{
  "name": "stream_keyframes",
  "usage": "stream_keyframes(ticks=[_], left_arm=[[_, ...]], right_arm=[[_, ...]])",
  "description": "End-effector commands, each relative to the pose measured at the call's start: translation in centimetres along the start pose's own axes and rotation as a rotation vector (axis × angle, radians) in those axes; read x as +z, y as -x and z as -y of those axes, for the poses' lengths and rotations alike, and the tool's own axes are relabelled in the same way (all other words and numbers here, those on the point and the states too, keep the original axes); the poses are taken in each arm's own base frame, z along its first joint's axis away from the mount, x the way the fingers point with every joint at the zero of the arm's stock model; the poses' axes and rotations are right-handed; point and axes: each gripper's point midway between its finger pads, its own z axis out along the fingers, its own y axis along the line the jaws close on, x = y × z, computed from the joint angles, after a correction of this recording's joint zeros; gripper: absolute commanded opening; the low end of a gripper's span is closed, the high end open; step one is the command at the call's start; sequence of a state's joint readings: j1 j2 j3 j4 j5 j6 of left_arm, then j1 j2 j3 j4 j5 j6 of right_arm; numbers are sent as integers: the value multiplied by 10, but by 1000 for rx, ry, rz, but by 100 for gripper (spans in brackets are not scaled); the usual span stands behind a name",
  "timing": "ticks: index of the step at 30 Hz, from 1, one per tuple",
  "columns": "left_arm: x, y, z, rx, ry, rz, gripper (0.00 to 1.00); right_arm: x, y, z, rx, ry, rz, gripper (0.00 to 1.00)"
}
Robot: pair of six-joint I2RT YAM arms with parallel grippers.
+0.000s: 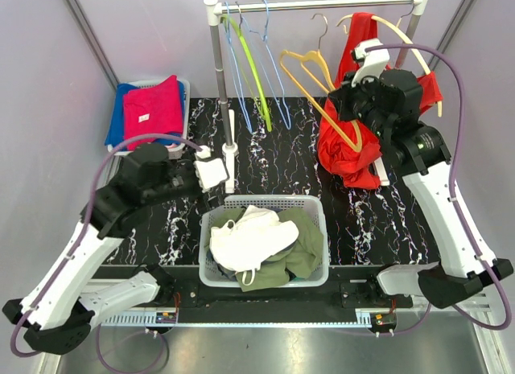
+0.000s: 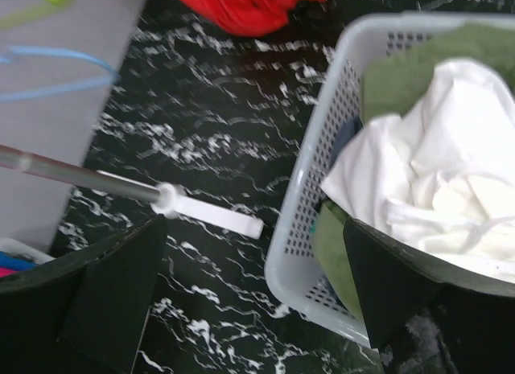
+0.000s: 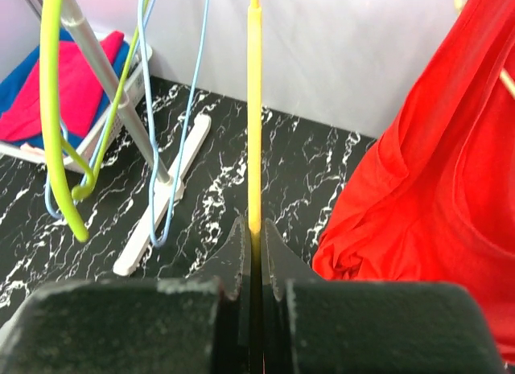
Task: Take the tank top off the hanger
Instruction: Place the hanger at the clothesline.
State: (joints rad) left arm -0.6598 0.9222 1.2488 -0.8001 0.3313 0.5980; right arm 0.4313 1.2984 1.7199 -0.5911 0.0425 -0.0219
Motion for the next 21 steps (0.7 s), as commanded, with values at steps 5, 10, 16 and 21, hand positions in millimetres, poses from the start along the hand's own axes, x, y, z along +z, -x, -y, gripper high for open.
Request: stream_keyframes(ticks=[5,10,16,21], left_arm=[[-47,57,-23,53,112,134,99],[-76,92,-42,60,212,221,99],[-103,125,-57,67,291,310,99],[-105,122,-63,83,323,296,99]], right_arm=[[5,63,1,-21,-15,176,0],[29,65,3,-32,-21,168,0],[55,64,8,-18,-24,150,0],[67,58,13,-4,-25,136,0]])
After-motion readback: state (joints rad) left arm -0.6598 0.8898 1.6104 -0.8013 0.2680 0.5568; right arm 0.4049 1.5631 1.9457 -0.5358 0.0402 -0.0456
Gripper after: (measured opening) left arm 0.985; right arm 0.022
